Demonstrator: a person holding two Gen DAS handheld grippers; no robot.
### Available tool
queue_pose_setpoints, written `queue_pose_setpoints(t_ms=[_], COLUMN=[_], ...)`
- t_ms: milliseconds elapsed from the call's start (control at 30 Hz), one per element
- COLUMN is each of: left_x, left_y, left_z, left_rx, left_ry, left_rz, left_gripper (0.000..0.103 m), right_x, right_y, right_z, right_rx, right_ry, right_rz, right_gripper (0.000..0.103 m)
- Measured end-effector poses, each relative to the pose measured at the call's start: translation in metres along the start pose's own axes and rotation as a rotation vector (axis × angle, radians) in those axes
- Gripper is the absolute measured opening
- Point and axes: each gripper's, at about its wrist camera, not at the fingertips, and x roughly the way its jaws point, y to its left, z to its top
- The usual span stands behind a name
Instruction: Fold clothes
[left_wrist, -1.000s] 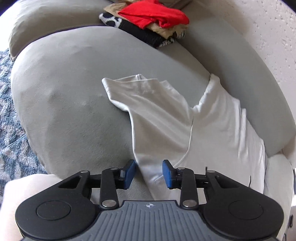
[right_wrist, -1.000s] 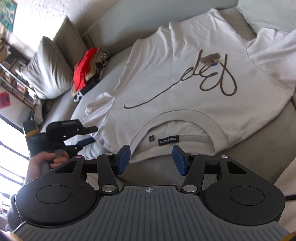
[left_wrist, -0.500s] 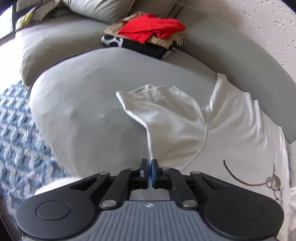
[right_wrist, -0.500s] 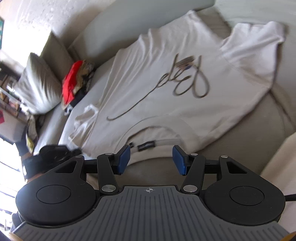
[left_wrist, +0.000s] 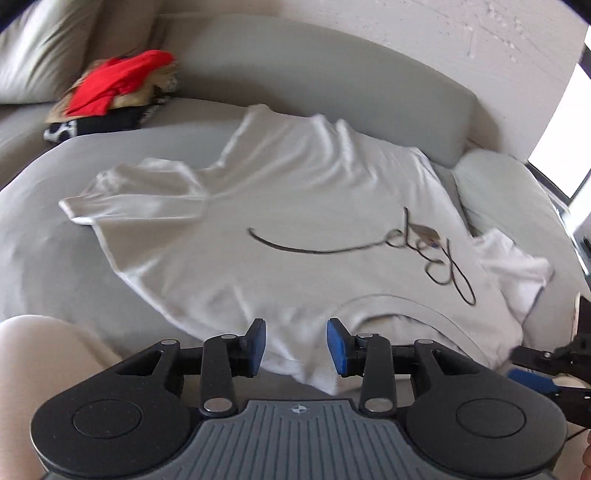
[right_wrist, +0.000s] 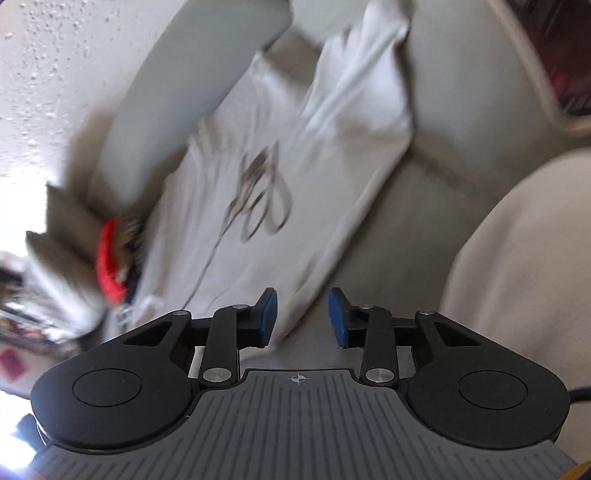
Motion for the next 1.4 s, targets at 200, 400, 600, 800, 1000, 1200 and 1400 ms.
queue_pose_setpoints(t_ms=[200,400,600,800,1000,1200,1400], left_x=[0.015,0.013,0.012,0.0,0.007,0.031,0.028], left_y=[-0.004,-0.002,-0.003,-0.005,-0.009,-0.01,-0.01], left_z=[-0.007,-0.008,-0.008,-0.002,0.013,0.003,-0.002], left_rx=[0.002,0.009,0.043,0.049,0.064,0.1,0.107], left_ry=[0.067,0.073,0.107,0.096,0.044,0.071,0.073], left_rz=[0.022,0.029,0.042,0.059,0.104,0.113,0.107], left_gripper=[0.036,0.036,0.037,0.038,0.046,0.05,0.051], right_x=[0.025,0.023,0.008,-0.02,-0.002,0.009,0.016], right_y=[0.003,0.01,0.02,0.039,0.062,0.066,0.069], right_z=[-0.008,-0.016,-0.026,-0.023,-0.013,-0.012,-0.015], right_rx=[0.044,-0.018,-0.139,-0.239,-0.322,-0.341,-0.374], right_ry=[0.036,0.0,0.031,-0.105,-0.145,-0.108,-0.097], right_rz=[0.047,-0.053,-0.187,-0.176,-0.197,-0.22,-0.241], right_gripper=[0.042,0.004,0.004,0.013,0.034,0.041,0.042])
